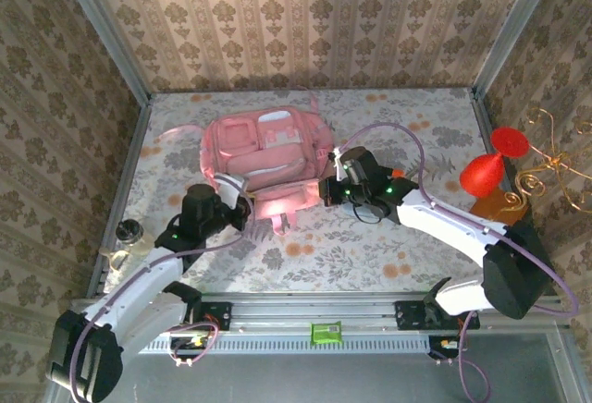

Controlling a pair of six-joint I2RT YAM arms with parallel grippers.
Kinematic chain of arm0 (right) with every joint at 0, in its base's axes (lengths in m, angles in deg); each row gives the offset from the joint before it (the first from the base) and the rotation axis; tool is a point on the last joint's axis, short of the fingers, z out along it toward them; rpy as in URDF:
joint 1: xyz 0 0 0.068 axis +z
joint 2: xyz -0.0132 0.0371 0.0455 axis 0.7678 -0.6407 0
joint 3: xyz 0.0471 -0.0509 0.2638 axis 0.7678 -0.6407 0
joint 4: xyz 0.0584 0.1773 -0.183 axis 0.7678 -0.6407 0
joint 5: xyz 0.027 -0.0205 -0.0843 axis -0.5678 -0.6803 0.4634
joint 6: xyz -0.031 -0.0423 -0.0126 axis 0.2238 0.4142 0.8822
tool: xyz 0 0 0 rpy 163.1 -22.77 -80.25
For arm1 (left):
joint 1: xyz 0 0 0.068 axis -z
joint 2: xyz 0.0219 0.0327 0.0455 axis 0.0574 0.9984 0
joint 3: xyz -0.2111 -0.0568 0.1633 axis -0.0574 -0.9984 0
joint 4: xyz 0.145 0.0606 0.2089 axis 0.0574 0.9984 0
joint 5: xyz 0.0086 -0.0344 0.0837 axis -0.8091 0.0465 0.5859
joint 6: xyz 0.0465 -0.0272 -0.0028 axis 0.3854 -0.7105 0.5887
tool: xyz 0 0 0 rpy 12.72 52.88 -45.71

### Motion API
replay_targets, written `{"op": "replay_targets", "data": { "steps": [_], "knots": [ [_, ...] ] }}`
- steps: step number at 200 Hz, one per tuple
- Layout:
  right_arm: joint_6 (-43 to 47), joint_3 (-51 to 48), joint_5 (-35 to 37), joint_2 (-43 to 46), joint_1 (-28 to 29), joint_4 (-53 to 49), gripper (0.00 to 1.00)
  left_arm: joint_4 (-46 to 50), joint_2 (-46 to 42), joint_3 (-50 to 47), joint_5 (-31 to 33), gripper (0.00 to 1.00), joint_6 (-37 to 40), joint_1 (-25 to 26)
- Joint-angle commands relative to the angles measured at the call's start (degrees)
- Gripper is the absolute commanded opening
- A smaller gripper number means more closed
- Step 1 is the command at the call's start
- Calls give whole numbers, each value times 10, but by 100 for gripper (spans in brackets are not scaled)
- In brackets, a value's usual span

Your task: Pack the student bag

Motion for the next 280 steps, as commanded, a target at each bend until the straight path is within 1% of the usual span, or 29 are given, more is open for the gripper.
{"op": "replay_targets", "data": {
  "steps": [1,13,26,45,48,57,65,90,115,159,199,217,226,245,255,263,270,280],
  "knots": [
    [13,10,-2,2,-18,-20,0,6,-14,12,97,20,-52,-30],
    [15,6,-42,6,-18,0,0,16,-15,25,64,39,-48,-30],
    [13,3,-83,7,-16,21,0,24,-19,41,34,53,-50,-24],
    [9,1,-124,8,-14,44,0,30,-28,63,25,67,-42,-4],
    [8,0,-129,8,-13,47,0,31,-28,66,25,68,-37,14],
    [6,-1,-142,8,-11,57,0,33,-25,78,23,74,-24,34],
    [3,-2,-152,10,-10,65,0,40,-18,90,22,76,-10,51],
    [-4,-3,-170,13,-4,83,0,66,14,126,26,77,24,97],
    [-11,-5,-183,16,-1,95,0,63,54,142,0,77,56,127],
    [-21,-9,-197,22,2,112,0,36,116,147,-42,70,62,132],
    [-24,-11,-209,12,11,123,0,39,173,169,-36,69,82,135],
    [-25,-15,-210,13,11,126,0,38,191,173,-28,66,85,135],
    [-25,-17,-210,14,11,126,0,39,199,175,-25,61,87,134],
    [-21,-19,-196,18,11,117,0,45,207,176,-23,47,90,134],
    [-19,-19,-179,21,10,105,0,46,205,174,-22,37,88,133],
    [-17,-17,-159,22,9,88,0,47,201,171,-23,28,86,131],
    [-17,-13,-133,20,6,63,0,48,198,168,-27,16,81,126],
    [-17,-10,-96,18,-1,25,0,48,190,163,-35,4,72,117]
  ]
}}
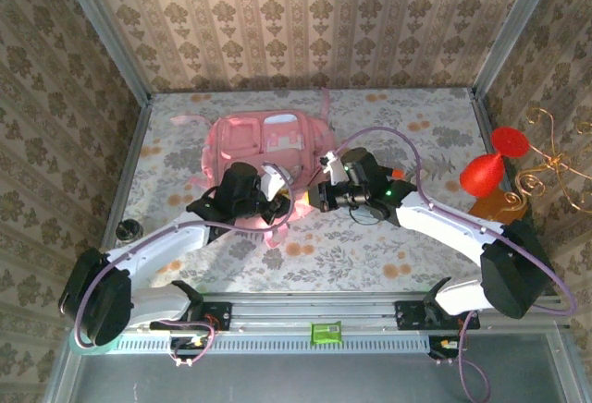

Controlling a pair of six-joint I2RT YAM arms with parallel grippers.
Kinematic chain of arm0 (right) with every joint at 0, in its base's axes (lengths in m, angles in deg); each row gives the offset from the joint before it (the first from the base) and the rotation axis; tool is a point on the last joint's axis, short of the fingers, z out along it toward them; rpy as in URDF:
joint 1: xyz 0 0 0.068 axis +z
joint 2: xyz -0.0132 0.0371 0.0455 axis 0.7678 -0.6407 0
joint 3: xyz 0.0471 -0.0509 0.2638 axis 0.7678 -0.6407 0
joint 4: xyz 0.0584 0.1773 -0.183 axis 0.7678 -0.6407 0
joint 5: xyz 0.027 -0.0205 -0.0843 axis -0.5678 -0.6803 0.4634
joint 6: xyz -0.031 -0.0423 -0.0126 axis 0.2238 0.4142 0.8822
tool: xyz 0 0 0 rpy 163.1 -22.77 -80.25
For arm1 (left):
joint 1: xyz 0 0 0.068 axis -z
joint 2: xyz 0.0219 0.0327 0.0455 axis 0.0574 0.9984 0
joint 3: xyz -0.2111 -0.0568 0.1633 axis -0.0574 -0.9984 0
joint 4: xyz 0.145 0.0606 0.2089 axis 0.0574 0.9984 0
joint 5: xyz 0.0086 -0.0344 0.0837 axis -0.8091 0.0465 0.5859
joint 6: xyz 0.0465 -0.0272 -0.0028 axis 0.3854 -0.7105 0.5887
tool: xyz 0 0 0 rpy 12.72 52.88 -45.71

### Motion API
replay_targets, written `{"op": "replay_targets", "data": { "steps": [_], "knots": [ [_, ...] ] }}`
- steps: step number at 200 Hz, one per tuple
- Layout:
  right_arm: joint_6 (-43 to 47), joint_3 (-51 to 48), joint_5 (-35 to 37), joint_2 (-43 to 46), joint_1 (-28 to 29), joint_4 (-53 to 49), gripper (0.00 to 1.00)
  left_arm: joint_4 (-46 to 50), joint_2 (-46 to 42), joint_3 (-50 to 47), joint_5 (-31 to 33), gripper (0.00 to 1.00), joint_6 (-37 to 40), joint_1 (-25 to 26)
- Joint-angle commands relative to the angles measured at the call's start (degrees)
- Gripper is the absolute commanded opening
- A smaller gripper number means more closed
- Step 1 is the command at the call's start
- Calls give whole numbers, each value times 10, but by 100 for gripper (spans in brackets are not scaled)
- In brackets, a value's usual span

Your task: Pack the student bag

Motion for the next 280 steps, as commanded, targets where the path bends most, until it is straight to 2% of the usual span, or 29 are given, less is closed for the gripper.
{"op": "replay_targets", "data": {
  "steps": [1,6,57,81,116,132,143,166,183,240,269,280],
  "knots": [
    [5,13,64,18,-7,-39,0,5,-12,-1,5,3,-6,-20],
    [5,12,81,18,-11,-52,0,4,-17,-5,1,0,-11,-24],
    [0,-12,187,27,-37,-78,0,-42,-98,-79,-18,0,-74,-77],
    [-1,-8,186,13,-37,-60,0,-47,-129,-102,-1,0,-97,-94],
    [0,-10,141,-4,-34,-11,0,-47,-159,-127,55,0,-123,-103],
    [2,-14,116,-4,-25,12,0,-23,-168,-119,57,27,-114,-100],
    [2,-15,86,-4,-22,32,0,-10,-174,-109,47,41,-101,-91],
    [1,-13,37,-4,-14,55,0,-1,-182,-87,52,58,-59,-40],
    [4,-8,19,-4,-5,60,0,-2,-172,-73,53,66,-27,-4],
    [11,7,-4,2,13,47,0,27,-39,-3,55,66,57,48],
    [5,-2,-4,11,12,53,0,21,13,13,60,56,54,49],
    [4,-7,-4,13,13,53,0,14,18,11,63,46,53,49]
  ]
}}
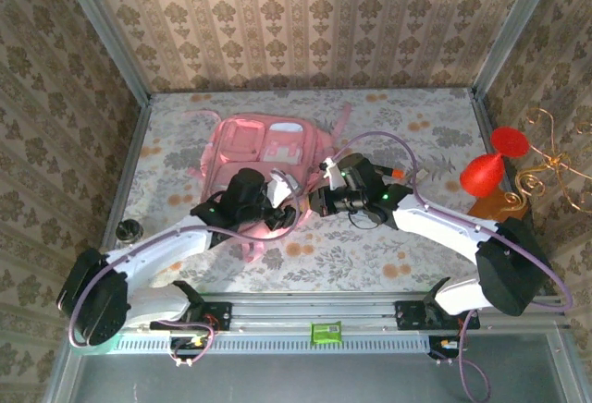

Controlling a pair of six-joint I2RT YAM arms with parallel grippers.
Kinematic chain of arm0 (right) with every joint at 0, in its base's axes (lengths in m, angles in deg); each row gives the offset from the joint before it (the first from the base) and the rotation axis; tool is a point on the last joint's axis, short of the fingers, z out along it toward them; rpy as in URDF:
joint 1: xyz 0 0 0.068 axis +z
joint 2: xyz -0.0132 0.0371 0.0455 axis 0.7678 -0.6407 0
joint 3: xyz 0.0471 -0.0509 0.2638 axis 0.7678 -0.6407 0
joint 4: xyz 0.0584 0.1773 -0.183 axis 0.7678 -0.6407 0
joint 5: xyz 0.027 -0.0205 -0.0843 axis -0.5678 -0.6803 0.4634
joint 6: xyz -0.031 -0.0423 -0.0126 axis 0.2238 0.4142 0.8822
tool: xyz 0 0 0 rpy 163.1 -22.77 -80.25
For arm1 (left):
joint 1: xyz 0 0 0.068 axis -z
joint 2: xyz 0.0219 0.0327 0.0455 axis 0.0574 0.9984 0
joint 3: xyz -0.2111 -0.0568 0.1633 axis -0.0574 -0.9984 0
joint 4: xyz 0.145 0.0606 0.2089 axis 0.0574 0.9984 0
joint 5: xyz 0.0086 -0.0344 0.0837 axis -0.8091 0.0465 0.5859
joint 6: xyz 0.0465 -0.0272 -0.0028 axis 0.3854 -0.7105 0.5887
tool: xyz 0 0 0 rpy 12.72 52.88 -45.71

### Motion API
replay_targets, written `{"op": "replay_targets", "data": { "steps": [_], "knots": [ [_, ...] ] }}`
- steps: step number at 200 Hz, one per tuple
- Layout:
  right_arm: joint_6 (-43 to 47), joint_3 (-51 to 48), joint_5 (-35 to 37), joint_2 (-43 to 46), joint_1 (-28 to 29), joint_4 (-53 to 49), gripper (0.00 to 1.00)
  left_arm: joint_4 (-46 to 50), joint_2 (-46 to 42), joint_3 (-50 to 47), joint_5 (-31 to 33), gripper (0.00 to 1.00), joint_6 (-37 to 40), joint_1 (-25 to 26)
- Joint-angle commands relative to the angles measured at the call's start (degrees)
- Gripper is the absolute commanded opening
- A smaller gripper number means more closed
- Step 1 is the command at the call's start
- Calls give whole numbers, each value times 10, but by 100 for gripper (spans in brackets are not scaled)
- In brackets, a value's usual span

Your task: Pack the student bag

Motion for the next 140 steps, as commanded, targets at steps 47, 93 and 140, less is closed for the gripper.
{"op": "replay_targets", "data": {
  "steps": [47,93,140],
  "knots": [
    [17,15,72,28,-11,-47,0,17,-15,-7,9,0,2,-24],
    [29,25,119,7,-73,-112,0,-37,-70,-57,-85,0,-52,-65],
    [55,60,153,-27,-98,-138,0,-67,-102,-78,-140,0,-82,-93]
  ]
}}
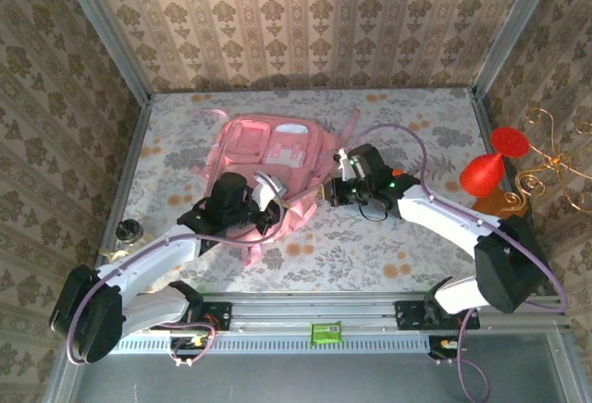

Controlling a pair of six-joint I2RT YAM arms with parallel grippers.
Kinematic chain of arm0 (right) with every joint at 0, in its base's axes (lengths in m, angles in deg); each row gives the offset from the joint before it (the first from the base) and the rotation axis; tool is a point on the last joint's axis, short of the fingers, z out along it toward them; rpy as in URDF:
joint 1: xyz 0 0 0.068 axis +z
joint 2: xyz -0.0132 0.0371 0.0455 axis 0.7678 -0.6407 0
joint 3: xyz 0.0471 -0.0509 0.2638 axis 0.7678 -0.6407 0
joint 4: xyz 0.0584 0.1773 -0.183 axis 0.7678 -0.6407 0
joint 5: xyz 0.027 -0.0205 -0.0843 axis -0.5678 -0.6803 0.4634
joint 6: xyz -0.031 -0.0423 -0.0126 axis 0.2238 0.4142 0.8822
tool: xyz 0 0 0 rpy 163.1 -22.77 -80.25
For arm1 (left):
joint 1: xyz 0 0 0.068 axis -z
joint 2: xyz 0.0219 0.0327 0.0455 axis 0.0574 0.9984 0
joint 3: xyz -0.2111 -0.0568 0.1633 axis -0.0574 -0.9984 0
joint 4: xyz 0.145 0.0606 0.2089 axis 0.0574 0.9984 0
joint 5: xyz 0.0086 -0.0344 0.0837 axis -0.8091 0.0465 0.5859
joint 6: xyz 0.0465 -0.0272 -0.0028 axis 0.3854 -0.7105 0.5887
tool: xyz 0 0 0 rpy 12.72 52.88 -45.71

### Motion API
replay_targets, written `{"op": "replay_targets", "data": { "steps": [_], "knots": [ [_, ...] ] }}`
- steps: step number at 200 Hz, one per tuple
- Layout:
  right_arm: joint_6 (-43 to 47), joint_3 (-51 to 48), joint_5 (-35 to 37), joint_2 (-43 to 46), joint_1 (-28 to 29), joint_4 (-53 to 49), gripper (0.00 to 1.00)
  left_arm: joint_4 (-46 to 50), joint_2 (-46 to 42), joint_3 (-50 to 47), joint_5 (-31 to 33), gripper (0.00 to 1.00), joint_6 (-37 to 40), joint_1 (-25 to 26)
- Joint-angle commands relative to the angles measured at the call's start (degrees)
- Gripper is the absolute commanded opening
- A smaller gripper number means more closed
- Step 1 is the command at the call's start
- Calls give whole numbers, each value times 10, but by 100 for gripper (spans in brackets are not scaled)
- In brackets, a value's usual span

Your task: Pack the student bag

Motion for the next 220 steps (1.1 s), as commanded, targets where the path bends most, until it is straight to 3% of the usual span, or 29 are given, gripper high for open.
{"op": "replay_targets", "data": {
  "steps": [1,114,145,174,196,220],
  "knots": [
    [20,26,92,-8,-29,-51,0,-35,-30,-10,-21,0,-31,-25],
    [47,45,110,-50,-65,-51,0,-60,-56,-30,-37,0,-67,-62],
    [65,26,19,-40,-65,-6,0,-69,-36,-32,-45,0,-65,-62],
    [79,10,-55,-6,-65,-7,16,-84,8,-27,-72,0,-61,-48],
    [85,-7,-29,52,-68,-29,32,-80,43,-21,-67,0,-38,-15],
    [68,-26,10,99,-74,-29,39,-76,74,-18,-55,2,-33,5]
  ]
}}
